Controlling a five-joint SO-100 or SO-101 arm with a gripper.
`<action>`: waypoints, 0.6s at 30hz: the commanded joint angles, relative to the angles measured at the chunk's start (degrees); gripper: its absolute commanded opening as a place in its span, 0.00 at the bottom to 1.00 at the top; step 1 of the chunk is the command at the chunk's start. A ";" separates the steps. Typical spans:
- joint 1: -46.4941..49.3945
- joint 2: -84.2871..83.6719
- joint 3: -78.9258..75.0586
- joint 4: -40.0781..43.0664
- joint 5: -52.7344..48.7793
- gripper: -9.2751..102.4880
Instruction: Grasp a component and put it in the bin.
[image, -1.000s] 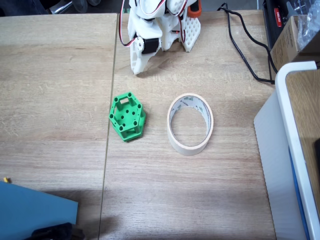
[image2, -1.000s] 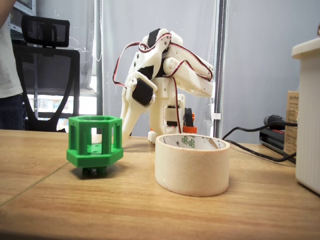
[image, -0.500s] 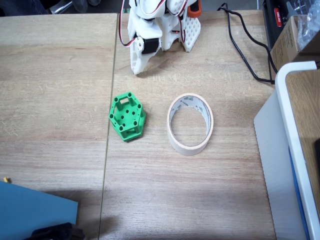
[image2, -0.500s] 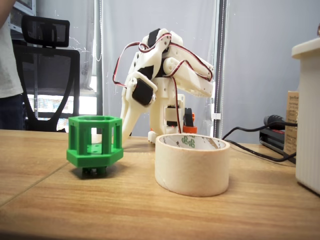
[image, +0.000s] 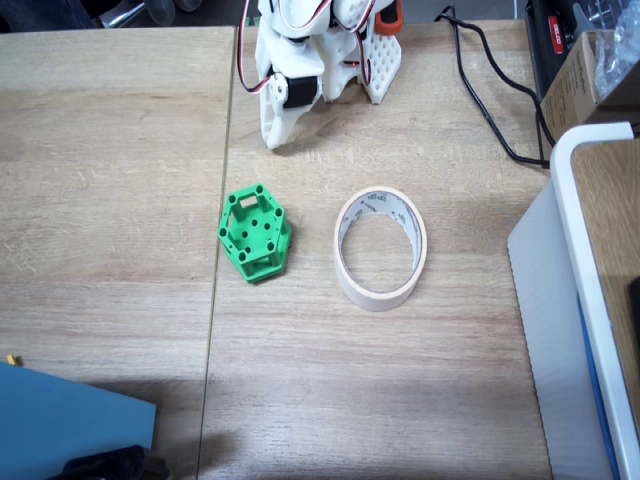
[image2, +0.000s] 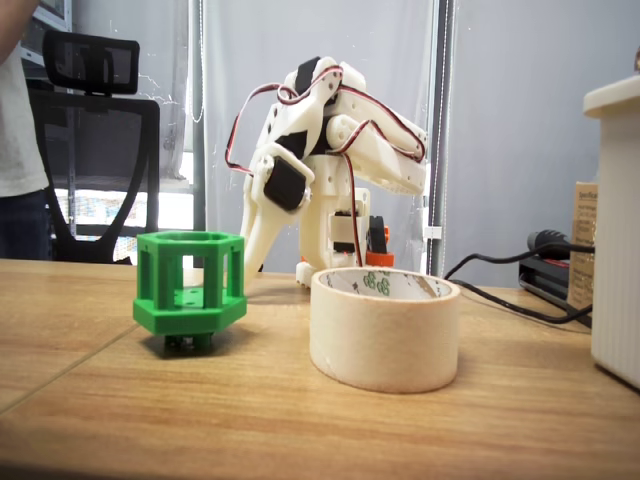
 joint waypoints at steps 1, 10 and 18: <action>0.09 -0.53 -6.24 0.26 0.44 0.09; 0.00 -1.05 -22.24 0.35 0.53 0.09; -0.09 -19.25 -37.09 0.35 -0.26 0.09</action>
